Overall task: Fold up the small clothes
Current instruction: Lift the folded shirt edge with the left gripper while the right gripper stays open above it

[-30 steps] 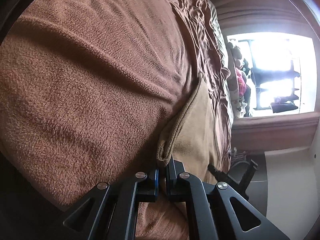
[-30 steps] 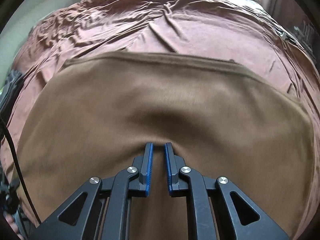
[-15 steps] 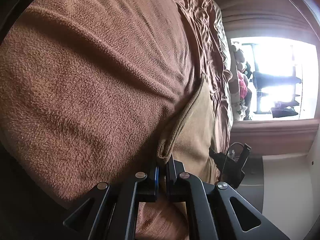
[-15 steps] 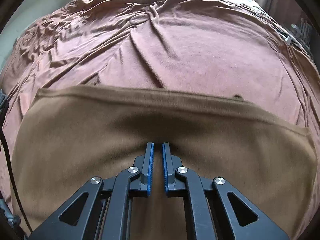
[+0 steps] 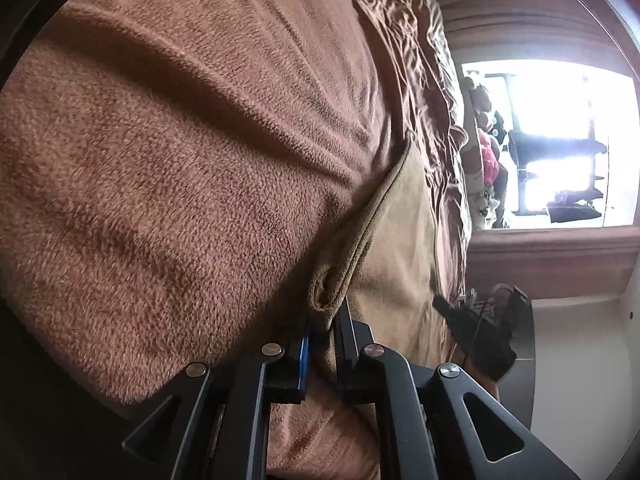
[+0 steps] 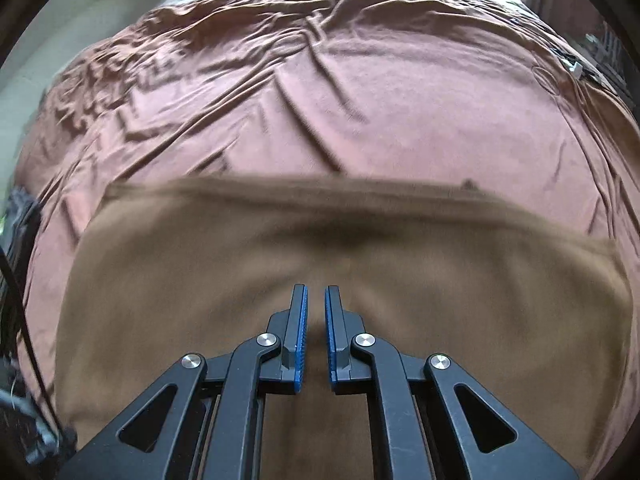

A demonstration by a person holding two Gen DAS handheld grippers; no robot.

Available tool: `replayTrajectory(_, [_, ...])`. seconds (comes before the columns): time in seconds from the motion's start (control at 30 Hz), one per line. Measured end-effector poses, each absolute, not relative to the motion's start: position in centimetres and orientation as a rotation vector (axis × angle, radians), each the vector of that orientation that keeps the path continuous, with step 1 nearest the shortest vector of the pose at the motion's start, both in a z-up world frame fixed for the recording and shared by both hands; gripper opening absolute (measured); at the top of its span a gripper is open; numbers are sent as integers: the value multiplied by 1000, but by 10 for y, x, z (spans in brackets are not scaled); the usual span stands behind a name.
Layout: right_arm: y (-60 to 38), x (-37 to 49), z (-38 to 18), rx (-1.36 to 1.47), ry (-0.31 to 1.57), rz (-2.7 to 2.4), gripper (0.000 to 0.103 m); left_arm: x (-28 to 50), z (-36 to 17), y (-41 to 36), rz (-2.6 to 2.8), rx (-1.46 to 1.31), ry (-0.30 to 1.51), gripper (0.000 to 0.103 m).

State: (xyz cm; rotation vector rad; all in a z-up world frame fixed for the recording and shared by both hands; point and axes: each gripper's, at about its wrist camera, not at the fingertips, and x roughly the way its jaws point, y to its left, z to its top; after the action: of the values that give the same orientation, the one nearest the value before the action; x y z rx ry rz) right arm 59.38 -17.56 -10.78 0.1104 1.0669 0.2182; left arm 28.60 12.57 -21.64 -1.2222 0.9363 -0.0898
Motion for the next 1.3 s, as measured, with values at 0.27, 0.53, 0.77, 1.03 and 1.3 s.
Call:
replayTrajectory(0.27, [-179, 530, -113, 82, 1100, 268, 4, 291, -214, 128, -140, -1247, 894, 4])
replayTrajectory(0.53, [-183, 478, -118, 105, 1096, 301, 4, 297, -196, 129, -277, -1289, 804, 3])
replayTrajectory(0.77, [-197, 430, -122, 196, 1069, 335, 4, 310, -166, 123, -393, -1267, 734, 3])
replayTrajectory(1.03, [-209, 388, -128, 257, 1048, 349, 4, 326, -130, 94, -541, -1216, 691, 3])
replayTrajectory(1.3, [-220, 374, -130, 326, 1035, 392, 4, 346, -99, 59, -631, -1136, 706, 3])
